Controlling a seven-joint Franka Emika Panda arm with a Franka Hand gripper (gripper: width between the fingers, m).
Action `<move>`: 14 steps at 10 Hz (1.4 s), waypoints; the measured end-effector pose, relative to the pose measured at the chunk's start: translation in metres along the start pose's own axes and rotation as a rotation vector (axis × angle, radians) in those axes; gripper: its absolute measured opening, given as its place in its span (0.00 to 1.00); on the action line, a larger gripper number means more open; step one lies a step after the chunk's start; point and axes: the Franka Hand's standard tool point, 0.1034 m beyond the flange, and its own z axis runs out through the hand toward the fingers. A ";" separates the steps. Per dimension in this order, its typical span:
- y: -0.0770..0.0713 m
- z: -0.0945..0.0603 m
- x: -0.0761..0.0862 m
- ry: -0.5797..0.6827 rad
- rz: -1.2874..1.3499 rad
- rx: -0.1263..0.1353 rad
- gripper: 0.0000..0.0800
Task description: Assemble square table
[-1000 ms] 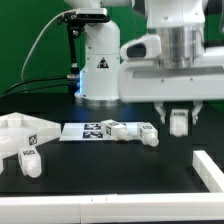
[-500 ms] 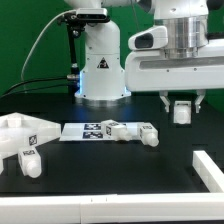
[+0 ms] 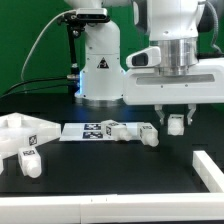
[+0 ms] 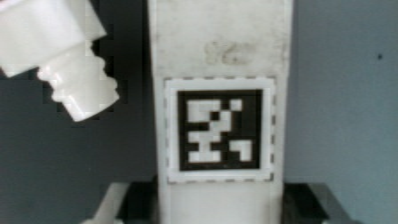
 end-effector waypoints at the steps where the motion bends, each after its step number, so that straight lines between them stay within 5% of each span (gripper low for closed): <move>1: 0.000 0.000 0.000 0.000 0.000 0.000 0.36; 5: -0.003 0.029 -0.035 0.013 -0.045 -0.015 0.36; 9: -0.004 0.041 -0.042 -0.003 -0.059 -0.025 0.36; 11: -0.004 0.041 -0.042 -0.004 -0.062 -0.026 0.64; 12: 0.000 0.034 -0.039 -0.024 -0.094 -0.029 0.64; 13: 0.006 0.015 -0.028 -0.038 -0.105 -0.024 0.78; 14: 0.011 -0.001 -0.017 -0.045 -0.110 -0.016 0.80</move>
Offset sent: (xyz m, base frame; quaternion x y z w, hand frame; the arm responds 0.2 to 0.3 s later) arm -0.0383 0.0147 -0.0258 -0.0149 0.0120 -0.0031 0.9998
